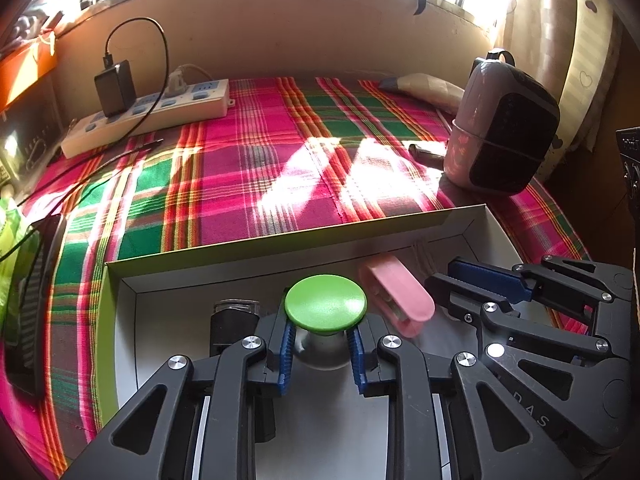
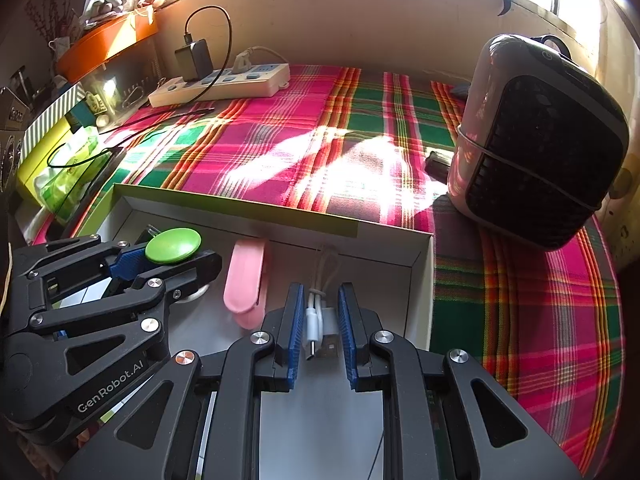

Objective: Organize objects
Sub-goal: 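Open left tool to drop the green mushroom while right tool releases the cable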

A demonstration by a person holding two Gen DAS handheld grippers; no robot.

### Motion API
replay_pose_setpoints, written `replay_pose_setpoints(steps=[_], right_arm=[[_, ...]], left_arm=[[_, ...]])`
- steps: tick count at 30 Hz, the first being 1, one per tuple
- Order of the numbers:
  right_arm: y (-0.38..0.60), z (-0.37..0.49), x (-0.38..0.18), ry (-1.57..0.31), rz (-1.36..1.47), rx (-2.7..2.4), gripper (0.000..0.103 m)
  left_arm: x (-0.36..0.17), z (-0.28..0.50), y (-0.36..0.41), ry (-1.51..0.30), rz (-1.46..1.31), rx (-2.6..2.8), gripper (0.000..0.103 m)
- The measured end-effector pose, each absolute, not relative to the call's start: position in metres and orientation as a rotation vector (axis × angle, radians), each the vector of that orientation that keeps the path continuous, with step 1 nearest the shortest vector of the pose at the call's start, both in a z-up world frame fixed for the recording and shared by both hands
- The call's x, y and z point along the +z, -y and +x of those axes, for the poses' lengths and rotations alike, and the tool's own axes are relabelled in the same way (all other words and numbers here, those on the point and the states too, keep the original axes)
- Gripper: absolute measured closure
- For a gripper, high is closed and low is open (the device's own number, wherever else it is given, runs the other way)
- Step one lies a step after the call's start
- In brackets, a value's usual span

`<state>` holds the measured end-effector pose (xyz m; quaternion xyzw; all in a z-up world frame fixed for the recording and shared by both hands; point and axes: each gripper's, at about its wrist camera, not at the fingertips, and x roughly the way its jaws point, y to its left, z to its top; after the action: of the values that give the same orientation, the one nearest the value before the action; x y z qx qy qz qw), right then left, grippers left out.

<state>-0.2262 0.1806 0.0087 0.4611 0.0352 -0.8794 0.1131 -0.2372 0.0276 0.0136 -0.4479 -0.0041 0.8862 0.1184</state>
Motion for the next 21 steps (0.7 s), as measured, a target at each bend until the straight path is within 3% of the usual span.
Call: replay_pose_setpoints(steps=[4,8,21], right_arm=[[-0.181,-0.226,0.009,-0.108,1.355,-2.58,0.084],[-0.181,-0.224,0.01,-0.103,1.353,-2.585,0.076],[-0.183,-0.212,0.017,-0.098,1.332,-2.612,0.064]], left_arm=[[0.014,-0.236,-0.027,0.019,-1.31,2.585,0.078],[0.015,-0.234,-0.027,0.016,-1.309,2.586,0.07],[0.023,-0.22,-0.02,0.016,-1.289,2.6,0.069]])
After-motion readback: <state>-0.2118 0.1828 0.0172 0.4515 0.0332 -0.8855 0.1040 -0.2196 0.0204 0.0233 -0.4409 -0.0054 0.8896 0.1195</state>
